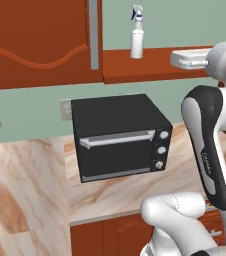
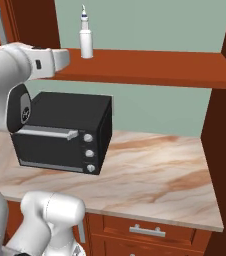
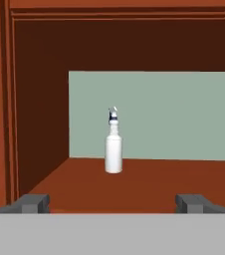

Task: Move the cutting board and knife to the sink. Then move spray from the shelves to the counter.

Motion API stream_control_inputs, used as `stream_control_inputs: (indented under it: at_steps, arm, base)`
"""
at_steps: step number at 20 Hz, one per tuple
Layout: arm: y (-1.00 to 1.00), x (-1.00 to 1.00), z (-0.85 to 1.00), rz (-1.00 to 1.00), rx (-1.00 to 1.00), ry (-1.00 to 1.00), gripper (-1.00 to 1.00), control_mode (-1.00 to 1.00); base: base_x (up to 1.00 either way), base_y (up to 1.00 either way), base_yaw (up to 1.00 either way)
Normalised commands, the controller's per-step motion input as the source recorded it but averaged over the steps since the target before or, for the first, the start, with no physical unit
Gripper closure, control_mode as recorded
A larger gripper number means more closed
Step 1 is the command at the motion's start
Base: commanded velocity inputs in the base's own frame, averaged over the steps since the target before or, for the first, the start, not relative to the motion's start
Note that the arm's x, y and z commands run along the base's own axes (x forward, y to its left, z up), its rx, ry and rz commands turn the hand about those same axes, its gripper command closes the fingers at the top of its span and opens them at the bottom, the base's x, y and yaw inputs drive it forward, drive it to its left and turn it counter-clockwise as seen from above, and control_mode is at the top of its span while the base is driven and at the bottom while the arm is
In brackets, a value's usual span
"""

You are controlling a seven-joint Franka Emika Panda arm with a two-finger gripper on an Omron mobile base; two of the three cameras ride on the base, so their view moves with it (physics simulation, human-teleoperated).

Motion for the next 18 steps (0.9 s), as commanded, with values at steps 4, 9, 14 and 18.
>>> stream_control_inputs:
  at_steps: [4, 9, 14, 18]
  arm:
    - [0.0, 0.48, 0.0, 0.0, 0.0, -0.02, -1.0, -1.0]
    - [0.0, 0.51, 0.0, 0.0, 0.0, -0.05, -1.0, -1.0]
    - [0.0, 0.37, 0.0, 0.0, 0.0, 0.0, -1.0, -1.0]
    - [0.0, 0.24, 0.03, 0.0, 0.0, 0.07, -1.0, -1.0]
  base:
    - [0.0, 0.0, 0.0]
    - [0.0, 0.0, 0.0]
    - [0.0, 0.0, 0.0]
    - [0.0, 0.0, 0.0]
